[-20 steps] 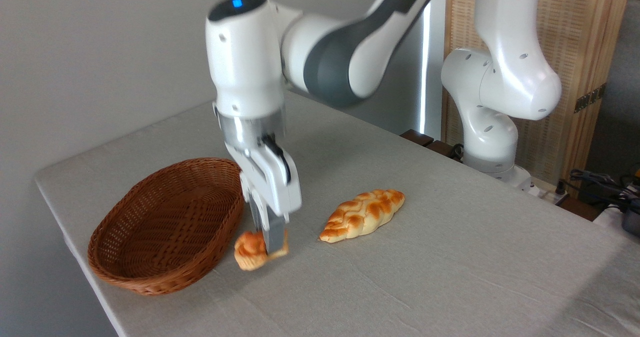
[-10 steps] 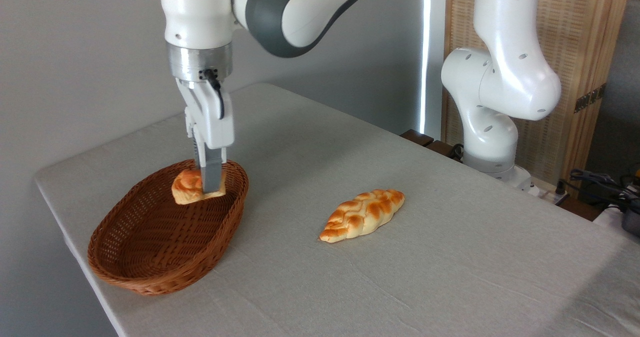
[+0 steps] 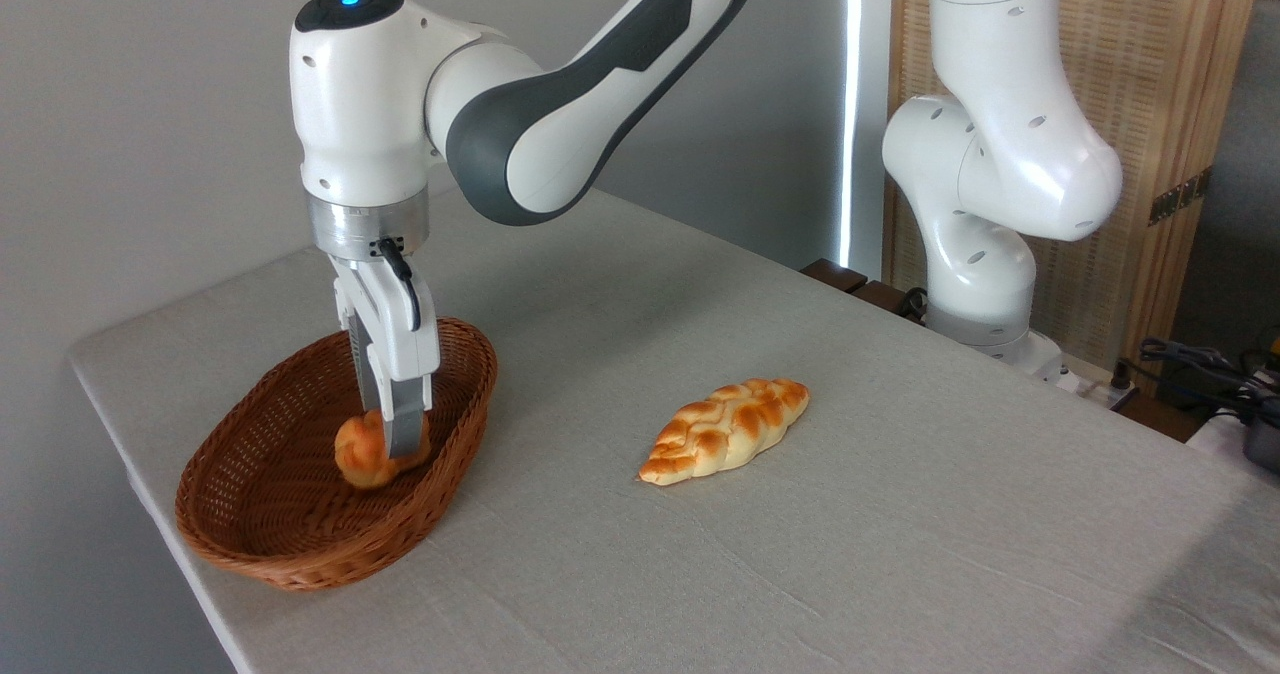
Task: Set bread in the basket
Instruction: 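Lower the bun into the basket and open the gripper, then raise the open gripper up away from the basket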
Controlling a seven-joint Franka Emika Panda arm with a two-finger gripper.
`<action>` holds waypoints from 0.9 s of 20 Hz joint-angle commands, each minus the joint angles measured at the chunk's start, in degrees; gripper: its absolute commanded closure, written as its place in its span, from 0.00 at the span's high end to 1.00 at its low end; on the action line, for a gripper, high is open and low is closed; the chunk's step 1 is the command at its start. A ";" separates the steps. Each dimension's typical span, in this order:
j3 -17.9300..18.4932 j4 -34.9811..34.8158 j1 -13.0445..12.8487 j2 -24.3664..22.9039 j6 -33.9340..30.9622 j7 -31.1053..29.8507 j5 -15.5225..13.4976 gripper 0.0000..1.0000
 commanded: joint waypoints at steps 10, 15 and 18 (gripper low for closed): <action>4.95 7.54 0.63 -5.87 -16.68 -2.79 4.10 1.00; 10.66 9.75 0.63 -7.63 -23.22 -4.12 7.97 1.00; 13.47 9.84 0.63 -7.63 -23.22 -7.10 8.86 1.00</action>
